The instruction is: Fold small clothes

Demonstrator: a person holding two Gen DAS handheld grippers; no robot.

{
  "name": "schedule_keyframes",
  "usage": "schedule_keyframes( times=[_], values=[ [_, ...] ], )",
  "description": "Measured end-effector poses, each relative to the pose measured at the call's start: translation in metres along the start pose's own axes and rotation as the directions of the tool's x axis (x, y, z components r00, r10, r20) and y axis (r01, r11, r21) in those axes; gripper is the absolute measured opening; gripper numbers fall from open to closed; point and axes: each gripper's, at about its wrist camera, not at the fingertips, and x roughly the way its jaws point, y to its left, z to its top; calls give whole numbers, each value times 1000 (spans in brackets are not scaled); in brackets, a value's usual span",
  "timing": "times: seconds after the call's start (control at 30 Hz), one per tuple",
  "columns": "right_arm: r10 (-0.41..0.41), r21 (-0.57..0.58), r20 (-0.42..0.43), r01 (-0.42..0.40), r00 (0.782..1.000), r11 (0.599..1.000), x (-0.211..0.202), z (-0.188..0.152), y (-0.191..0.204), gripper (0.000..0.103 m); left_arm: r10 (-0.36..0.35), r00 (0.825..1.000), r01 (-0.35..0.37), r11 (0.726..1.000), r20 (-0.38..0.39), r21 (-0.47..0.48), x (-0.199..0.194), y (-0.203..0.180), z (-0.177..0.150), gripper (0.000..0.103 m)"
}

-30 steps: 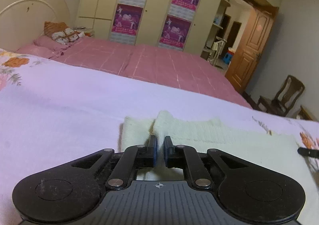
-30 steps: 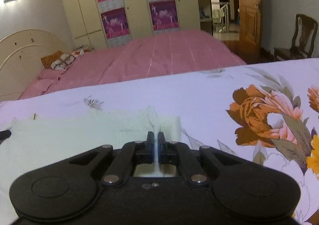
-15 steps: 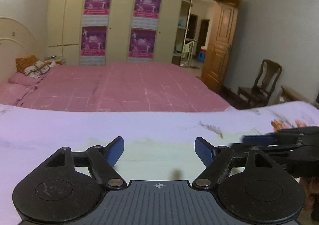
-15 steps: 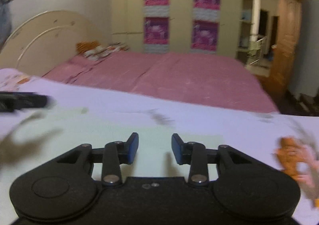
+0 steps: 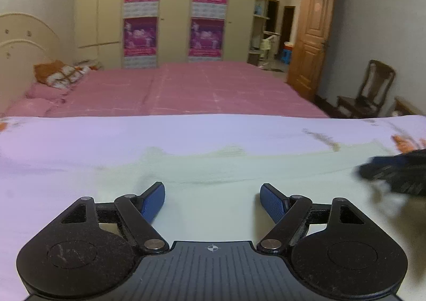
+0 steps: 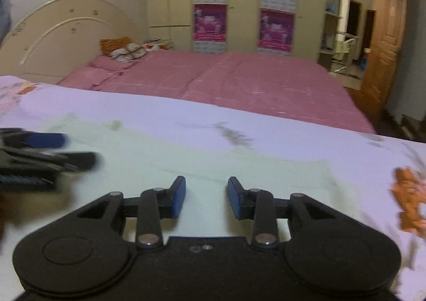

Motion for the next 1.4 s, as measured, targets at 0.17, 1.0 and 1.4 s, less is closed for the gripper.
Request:
schedule_keyframes(
  times=[0.17, 1.0, 1.4],
  values=[
    [-48, 45, -20, 49, 999, 998, -1, -5, -36, 33, 27, 1000, -27, 1000, -7, -11, -2, 12, 0, 79],
    [-11, 25, -18, 11, 1000, 1000, -60, -47, -13, 35, 17, 1000, -16, 996, -21, 84, -68, -44, -40, 79],
    [106, -19, 39, -105, 994, 994, -95, -51, 28, 37, -18, 1000, 20, 996, -17, 88, -107, -66, -52, 79]
  ],
)
